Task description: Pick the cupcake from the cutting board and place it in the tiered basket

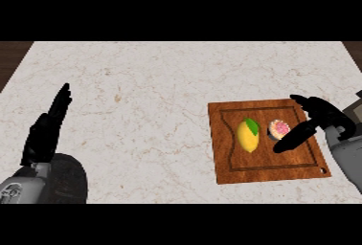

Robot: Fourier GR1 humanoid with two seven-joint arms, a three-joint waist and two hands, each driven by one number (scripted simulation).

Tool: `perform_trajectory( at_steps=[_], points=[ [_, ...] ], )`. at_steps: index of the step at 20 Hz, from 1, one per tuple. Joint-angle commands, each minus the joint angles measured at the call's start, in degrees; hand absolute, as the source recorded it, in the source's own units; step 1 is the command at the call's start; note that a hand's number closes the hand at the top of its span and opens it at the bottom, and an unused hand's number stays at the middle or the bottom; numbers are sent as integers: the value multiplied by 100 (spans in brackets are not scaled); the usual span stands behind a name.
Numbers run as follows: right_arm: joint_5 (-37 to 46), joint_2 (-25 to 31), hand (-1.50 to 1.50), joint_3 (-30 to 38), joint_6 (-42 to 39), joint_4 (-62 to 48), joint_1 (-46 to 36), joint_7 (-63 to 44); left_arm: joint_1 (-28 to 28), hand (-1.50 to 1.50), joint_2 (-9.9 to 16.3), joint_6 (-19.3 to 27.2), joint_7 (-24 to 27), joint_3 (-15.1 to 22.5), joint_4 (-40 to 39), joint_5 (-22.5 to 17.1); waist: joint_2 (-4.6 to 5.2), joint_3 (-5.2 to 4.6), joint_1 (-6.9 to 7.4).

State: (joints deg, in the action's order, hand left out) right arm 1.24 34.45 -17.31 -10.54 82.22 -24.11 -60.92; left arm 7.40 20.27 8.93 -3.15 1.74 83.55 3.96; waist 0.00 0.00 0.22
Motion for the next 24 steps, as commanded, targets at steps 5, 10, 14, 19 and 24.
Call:
perform_trajectory(
  at_steps=[5, 10, 14, 19, 24],
  points=[
    [432, -729, -150, 100, -188, -1036, -391, -25, 228, 0, -320, 178, -48, 59, -147, 438, 10, 0, 17],
    [240, -875, 150, 174, -524, -631, -202, -338, 428, 0, -106, -203, -208, -313, -175, 187, -2, -1, -23],
    [432, -586, 150, -320, -1211, -1159, -420, 620, 417, 0, -81, -292, -94, -279, -232, 176, 19, 0, 37],
    [932, -826, 150, 140, -1071, -1353, -343, 968, -247, 0, -171, -389, -87, -429, 348, 214, -1, 1, 17],
    [573, -1145, 150, 641, -434, -877, -1005, -525, 39, 0, -205, -381, -20, -397, 46, 261, -3, -5, 59]
  ],
)
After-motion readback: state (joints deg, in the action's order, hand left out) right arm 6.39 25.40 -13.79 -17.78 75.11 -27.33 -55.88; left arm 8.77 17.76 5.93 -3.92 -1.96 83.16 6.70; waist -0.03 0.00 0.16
